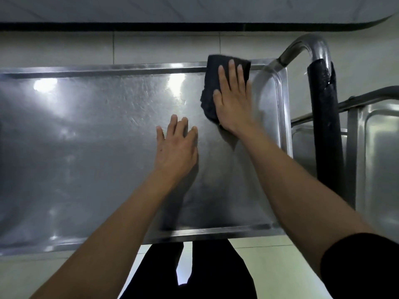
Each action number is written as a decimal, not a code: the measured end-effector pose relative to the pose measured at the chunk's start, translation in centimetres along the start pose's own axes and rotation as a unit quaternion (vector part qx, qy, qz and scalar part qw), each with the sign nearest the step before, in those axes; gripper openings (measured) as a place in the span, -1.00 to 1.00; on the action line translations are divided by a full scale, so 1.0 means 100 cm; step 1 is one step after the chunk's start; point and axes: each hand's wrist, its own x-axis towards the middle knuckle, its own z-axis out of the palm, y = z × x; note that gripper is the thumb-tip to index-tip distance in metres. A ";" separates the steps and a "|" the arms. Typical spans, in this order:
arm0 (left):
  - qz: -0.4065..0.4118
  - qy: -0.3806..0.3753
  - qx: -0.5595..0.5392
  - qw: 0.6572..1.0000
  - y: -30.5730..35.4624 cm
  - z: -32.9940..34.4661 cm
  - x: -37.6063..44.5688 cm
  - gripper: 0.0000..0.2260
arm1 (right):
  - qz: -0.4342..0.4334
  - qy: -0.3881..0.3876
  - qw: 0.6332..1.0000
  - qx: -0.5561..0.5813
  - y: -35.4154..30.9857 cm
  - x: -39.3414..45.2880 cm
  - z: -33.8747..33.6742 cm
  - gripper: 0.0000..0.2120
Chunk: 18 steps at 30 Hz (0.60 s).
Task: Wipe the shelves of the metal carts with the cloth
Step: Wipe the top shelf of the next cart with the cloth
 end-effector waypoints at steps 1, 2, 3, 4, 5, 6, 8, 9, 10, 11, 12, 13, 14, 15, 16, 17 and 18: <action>0.003 0.002 0.000 1.000 0.000 -0.001 -0.001 -0.62 | 0.006 -0.006 1.000 0.005 -0.001 -0.019 0.003 -0.41; 0.006 0.006 -0.001 1.000 0.000 -0.001 -0.001 -0.63 | 0.011 -0.011 1.000 0.007 -0.001 -0.040 0.006 -0.41; 0.011 0.010 -0.004 1.000 -0.001 -0.002 -0.002 -0.64 | 0.014 -0.014 1.000 0.008 -0.002 -0.061 0.009 -0.42; 0.015 0.010 -0.005 1.000 -0.001 -0.003 -0.003 -0.64 | 0.017 -0.015 1.000 0.009 -0.003 -0.084 0.012 -0.42; 0.018 0.009 -0.002 1.000 -0.001 -0.002 -0.004 -0.62 | 0.019 -0.015 1.000 0.012 -0.004 -0.106 0.016 -0.42; 0.020 0.005 0.004 1.000 -0.001 -0.002 -0.006 -0.59 | 0.019 -0.015 1.000 0.017 -0.005 -0.129 0.020 -0.42; 0.027 -0.004 0.009 1.000 0.002 0.000 -0.013 -0.55 | 0.024 -0.017 0.999 0.020 -0.006 -0.172 0.028 -0.42; 0.038 -0.004 0.008 0.999 0.006 0.001 -0.018 -0.57 | 0.030 -0.019 0.999 0.018 -0.006 -0.192 0.032 -0.42; 0.054 -0.002 0.006 0.999 0.010 0.002 -0.023 -0.60 | 0.036 -0.019 0.999 0.016 -0.006 -0.212 0.036 -0.42; 0.073 0.000 0.004 0.997 0.016 0.004 -0.030 -0.62 | 0.041 -0.017 0.999 0.018 -0.005 -0.231 0.039 -0.42; 0.090 0.000 0.003 0.996 0.022 0.005 -0.036 -0.63 | 0.043 -0.014 0.999 0.020 -0.003 -0.251 0.042 -0.42; 0.103 -0.001 0.000 0.995 0.028 0.007 -0.041 -0.63 | 0.042 -0.009 0.999 0.021 -0.001 -0.270 0.045 -0.42; 0.112 -0.004 -0.006 0.994 0.033 0.009 -0.046 -0.63 | 0.040 -0.006 0.999 0.018 0.001 -0.287 0.047 -0.42; 0.118 -0.007 -0.011 0.993 0.037 0.010 -0.048 -0.64 | 0.041 -0.004 0.999 0.015 0.004 -0.302 0.049 -0.41; 0.125 -0.010 -0.011 0.992 0.040 0.011 -0.050 -0.64 | 0.045 -0.004 0.999 0.012 0.006 -0.315 0.051 -0.40; 0.130 -0.012 -0.007 0.991 0.043 0.011 -0.051 -0.64 | 0.054 -0.006 0.998 0.012 0.007 -0.323 0.052 -0.39; 0.135 -0.010 -0.003 0.991 0.046 0.012 -0.052 -0.64 | 0.065 -0.008 0.998 0.012 0.007 -0.329 0.053 -0.38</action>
